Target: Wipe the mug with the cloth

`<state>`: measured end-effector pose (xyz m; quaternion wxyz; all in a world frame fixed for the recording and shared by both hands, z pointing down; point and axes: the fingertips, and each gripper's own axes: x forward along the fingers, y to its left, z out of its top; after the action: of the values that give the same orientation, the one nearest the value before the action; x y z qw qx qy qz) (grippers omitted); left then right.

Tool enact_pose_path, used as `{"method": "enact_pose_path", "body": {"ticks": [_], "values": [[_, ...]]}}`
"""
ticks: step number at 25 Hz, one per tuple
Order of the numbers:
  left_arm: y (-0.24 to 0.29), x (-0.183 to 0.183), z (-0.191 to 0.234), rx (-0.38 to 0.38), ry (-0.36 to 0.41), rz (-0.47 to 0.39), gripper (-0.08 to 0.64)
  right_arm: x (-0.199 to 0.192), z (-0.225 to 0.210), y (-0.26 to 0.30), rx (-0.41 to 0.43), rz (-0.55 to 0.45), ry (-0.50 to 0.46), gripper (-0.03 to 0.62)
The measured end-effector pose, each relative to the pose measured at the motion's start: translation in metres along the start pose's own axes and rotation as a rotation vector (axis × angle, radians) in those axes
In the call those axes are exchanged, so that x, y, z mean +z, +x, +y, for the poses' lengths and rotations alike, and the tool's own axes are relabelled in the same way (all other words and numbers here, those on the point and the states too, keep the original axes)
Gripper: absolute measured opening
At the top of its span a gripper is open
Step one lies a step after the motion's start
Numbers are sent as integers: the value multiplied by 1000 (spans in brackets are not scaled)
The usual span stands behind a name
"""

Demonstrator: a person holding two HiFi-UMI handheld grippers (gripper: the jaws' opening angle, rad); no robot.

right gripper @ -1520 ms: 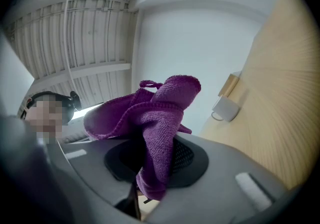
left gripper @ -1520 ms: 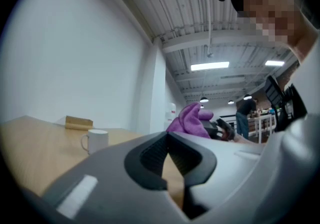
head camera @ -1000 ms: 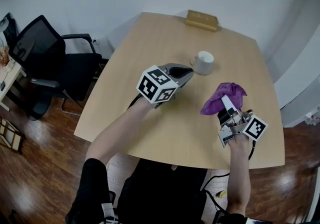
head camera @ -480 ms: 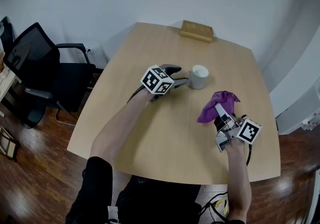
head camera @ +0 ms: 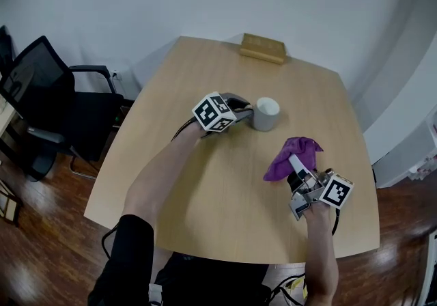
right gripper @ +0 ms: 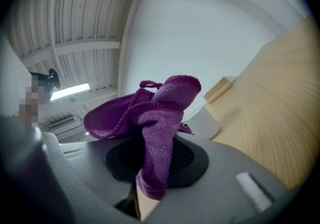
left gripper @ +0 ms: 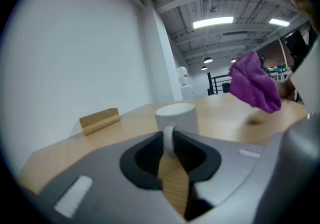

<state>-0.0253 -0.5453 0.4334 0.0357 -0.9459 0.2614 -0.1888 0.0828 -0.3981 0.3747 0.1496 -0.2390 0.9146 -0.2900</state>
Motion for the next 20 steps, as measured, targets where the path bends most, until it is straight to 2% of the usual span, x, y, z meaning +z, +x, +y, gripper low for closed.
{"method": "enact_pose_path", "body": {"ticks": [1, 4, 9, 13, 18, 20], "values": [[-1, 0, -1, -2, -2, 0, 89, 1, -1, 0, -6, 0, -9, 81], [-7, 3, -8, -14, -28, -18, 86, 2, 1, 1, 3, 0, -6, 81], [-20, 15, -30, -18, -111, -97, 78, 1, 4, 1, -6, 24, -49, 81], [-38, 28, -43, -30, -255, -182, 78, 4, 2, -1, -43, 36, -90, 83], [-64, 47, -62, -54, -508, -331, 75, 3, 20, 0, -47, 49, -163, 83], [-70, 50, -71, -57, -566, -358, 75, -1, 30, 2, -43, 54, -203, 83]]}}
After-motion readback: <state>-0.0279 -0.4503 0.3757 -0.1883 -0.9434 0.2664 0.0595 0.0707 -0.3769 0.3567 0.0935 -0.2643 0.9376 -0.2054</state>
